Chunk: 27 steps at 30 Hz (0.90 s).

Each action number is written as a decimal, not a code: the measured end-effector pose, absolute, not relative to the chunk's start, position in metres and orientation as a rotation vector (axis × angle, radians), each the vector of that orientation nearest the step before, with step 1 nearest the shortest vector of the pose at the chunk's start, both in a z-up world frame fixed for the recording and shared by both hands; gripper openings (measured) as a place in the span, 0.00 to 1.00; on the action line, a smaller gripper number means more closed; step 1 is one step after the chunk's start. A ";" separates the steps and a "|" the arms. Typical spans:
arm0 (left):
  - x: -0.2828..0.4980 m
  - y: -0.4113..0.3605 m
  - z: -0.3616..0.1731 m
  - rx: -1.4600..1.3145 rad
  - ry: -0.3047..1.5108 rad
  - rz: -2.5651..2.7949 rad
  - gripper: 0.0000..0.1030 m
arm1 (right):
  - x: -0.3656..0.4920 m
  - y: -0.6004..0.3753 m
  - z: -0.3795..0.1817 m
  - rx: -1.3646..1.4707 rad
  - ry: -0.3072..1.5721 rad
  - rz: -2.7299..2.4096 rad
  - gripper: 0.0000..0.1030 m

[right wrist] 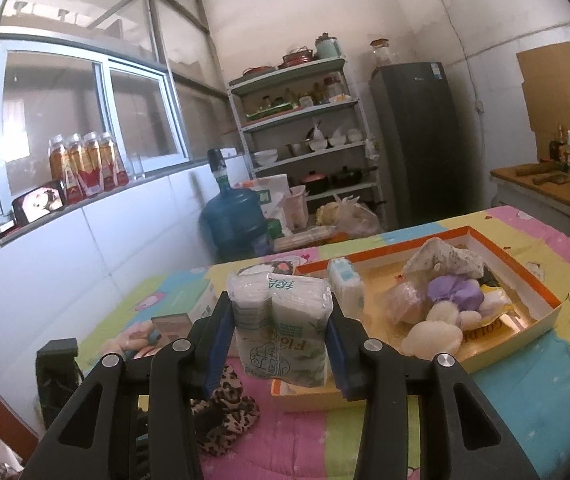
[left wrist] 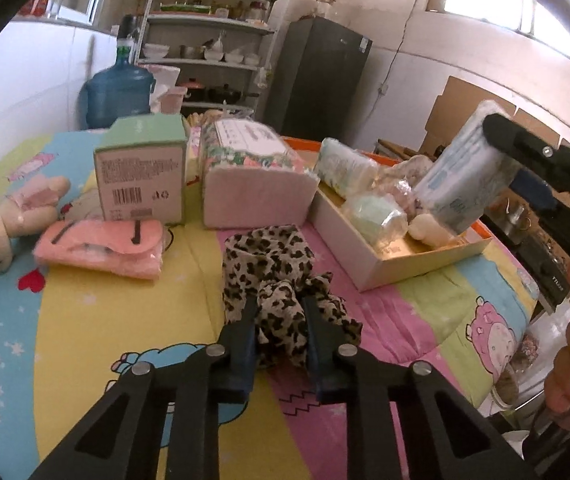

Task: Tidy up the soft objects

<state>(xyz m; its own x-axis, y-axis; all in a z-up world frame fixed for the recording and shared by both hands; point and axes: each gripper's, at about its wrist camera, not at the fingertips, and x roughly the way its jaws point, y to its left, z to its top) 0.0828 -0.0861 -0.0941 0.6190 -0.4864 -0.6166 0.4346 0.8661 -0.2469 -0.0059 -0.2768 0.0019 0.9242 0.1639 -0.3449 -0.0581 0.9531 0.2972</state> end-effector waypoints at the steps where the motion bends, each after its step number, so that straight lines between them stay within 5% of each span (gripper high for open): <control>1: 0.081 -0.086 -0.091 -0.071 0.722 -0.529 0.20 | -0.007 -0.277 0.002 0.288 0.374 0.116 0.43; 27: 0.061 -0.148 -0.009 0.006 0.506 -0.650 0.20 | -0.036 -0.339 0.018 0.307 0.278 -0.029 0.43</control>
<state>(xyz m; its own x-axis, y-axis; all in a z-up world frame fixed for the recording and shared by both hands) 0.0609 -0.1484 -0.0090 0.6795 -0.5774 -0.4526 0.5803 0.8005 -0.1500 -0.0364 -0.3385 0.0182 0.9616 0.0142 -0.2742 0.0700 0.9530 0.2947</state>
